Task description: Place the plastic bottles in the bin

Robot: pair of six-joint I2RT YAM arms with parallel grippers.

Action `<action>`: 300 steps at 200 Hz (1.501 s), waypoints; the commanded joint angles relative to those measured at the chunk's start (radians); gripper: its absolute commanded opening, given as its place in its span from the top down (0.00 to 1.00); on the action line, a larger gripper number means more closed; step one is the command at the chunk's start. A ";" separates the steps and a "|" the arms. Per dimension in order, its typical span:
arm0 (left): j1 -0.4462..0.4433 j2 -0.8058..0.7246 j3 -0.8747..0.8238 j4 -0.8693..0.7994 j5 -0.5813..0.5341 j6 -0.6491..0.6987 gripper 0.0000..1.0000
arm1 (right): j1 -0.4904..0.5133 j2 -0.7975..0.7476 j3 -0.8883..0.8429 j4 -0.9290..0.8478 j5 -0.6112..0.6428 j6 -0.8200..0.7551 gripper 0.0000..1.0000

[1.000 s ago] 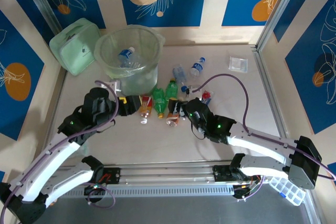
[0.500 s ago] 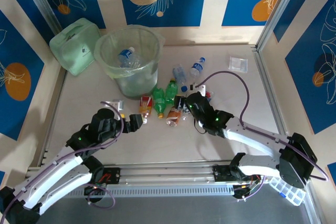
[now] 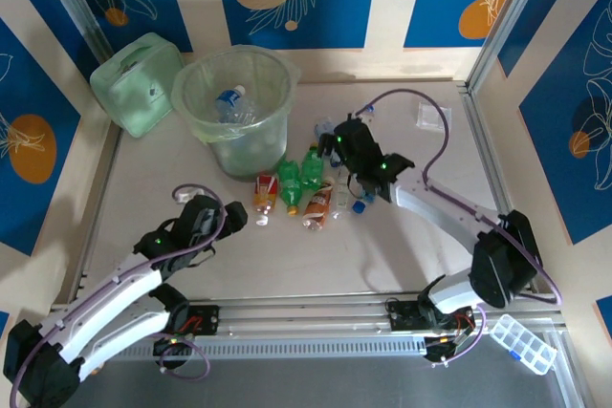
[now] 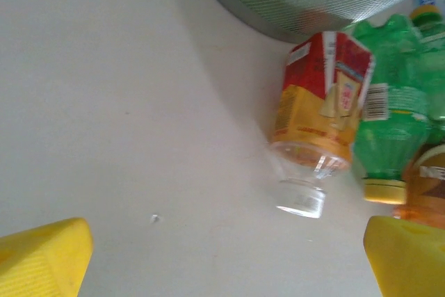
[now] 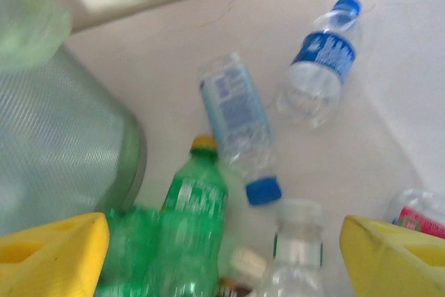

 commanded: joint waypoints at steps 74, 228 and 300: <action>0.109 -0.145 -0.059 0.144 0.276 0.137 0.01 | -0.318 0.657 0.715 -0.385 -0.210 0.231 0.10; 0.111 -0.333 -0.138 0.217 0.280 0.166 0.01 | -0.410 0.997 0.984 -0.418 -0.367 0.224 0.26; 0.111 -0.320 -0.132 0.222 0.271 0.187 0.01 | -0.438 0.800 0.744 -0.268 -0.388 0.201 0.43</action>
